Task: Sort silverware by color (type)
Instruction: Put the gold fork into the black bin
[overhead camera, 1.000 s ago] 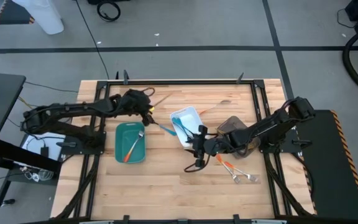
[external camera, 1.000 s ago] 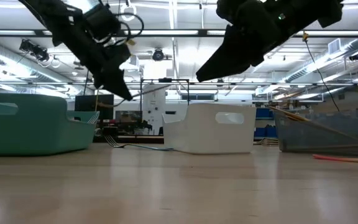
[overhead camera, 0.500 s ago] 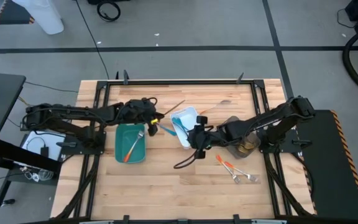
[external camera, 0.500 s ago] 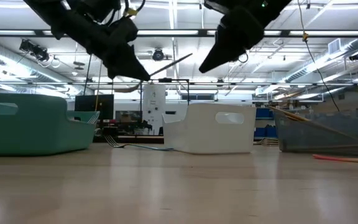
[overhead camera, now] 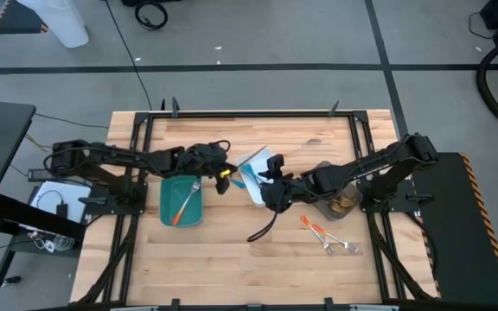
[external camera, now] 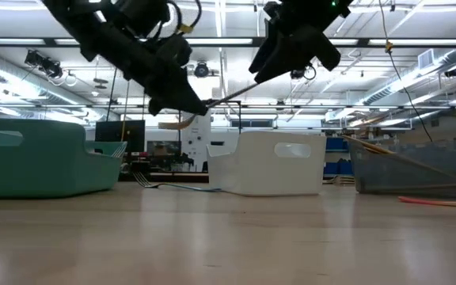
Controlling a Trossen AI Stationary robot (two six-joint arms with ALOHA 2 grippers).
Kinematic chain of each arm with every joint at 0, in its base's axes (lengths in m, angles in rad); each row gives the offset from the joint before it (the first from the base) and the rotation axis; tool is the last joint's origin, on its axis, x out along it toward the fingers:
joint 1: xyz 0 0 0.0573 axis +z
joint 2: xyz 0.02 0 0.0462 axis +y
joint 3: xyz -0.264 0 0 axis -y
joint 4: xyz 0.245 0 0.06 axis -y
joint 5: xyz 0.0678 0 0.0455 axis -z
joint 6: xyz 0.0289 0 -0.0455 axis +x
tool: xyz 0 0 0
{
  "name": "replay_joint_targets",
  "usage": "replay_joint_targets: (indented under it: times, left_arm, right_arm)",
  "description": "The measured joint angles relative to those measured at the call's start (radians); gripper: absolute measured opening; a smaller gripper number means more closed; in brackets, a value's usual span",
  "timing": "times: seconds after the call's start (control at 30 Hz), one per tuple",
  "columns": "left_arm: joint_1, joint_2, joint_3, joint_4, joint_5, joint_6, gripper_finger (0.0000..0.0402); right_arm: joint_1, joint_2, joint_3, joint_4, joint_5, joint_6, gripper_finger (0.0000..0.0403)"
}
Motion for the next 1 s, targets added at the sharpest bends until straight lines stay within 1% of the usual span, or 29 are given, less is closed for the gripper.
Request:
replay_joint_targets:
  times: [0.13, 0.3, 0.43, 0.63, 0.73, 0.87, 1.0]
  left_arm:
    - [-0.015, 0.039, 0.064, -0.007, 0.014, 0.001, 0.0021]
    - [-0.030, 0.089, 0.163, -0.105, 0.022, 0.024, 0.0020]
    - [-0.039, 0.137, 0.244, -0.184, 0.021, 0.031, 0.0021]
    - [-0.040, 0.192, 0.335, -0.206, 0.075, 0.034, 0.0021]
    - [-0.047, 0.206, 0.357, -0.203, 0.088, 0.033, 0.0022]
    - [-0.065, 0.207, 0.360, -0.197, 0.092, 0.037, 0.0022]
    - [-0.081, 0.207, 0.360, -0.168, 0.099, 0.046, 0.0022]
  right_arm:
    - [0.000, 0.000, 0.000, -0.006, 0.067, -0.070, 0.0169]
    - [0.000, 0.000, 0.000, -0.008, 0.124, -0.129, 0.0169]
    - [0.000, 0.001, -0.001, -0.026, 0.128, -0.163, 0.0169]
    - [-0.007, 0.001, -0.002, -0.042, 0.154, -0.217, 0.0169]
    - [-0.008, 0.001, -0.002, -0.058, 0.144, -0.236, 0.0168]
    - [-0.007, 0.001, -0.002, -0.080, 0.142, -0.234, 0.0152]
    - [-0.009, 0.001, -0.002, -0.091, 0.146, -0.232, 0.0117]
